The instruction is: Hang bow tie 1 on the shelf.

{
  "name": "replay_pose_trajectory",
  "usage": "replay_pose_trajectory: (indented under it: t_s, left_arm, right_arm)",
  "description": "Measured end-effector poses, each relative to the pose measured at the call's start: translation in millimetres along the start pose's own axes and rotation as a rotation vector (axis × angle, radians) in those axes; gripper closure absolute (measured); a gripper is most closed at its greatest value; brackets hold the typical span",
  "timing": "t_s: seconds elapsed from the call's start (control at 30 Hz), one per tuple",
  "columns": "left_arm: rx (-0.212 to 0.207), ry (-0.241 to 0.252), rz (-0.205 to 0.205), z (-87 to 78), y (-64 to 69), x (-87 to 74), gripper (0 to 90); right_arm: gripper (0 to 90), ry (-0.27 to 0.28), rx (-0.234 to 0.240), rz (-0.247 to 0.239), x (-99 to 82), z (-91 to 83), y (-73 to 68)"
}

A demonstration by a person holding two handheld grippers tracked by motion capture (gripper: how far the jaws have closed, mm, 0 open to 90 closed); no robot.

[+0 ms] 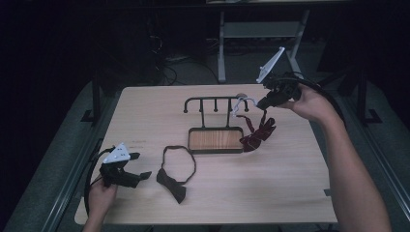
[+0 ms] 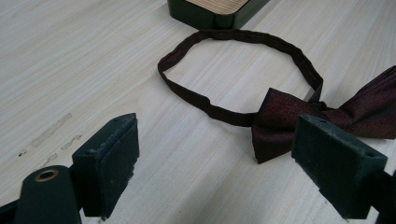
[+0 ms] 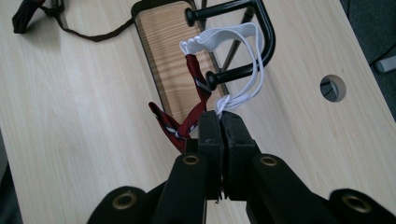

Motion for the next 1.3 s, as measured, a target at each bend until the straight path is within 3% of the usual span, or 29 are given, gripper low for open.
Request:
replay_pose_trajectory:
  t_s: [0.47,0.93,1.3]
  left_arm:
    - [-0.004,0.009,-0.002,0.2,0.3,0.8,14.8]
    - [-0.001,0.013,-0.001,-0.8,0.0,1.4,14.8]
    - [-0.002,0.01,0.001,-1.2,0.0,1.3,14.7]
  right_arm:
    - [87.1,-0.021,-0.012,0.04,2.3,8.2,14.5]
    - [87.1,-0.021,-0.008,0.053,2.7,11.3,17.5]
    - [87.0,-0.059,-0.005,0.073,0.2,21.6,20.6]
Point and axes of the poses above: each handheld gripper's, and its own axes: z roughly forward along the jaws, x roughly out of its top, y roughly to its right, the point moved 2 cm from there along z, roughly forward along the jaws, and after that the axes turned 13 degrees about z, right-handed, at the moved point
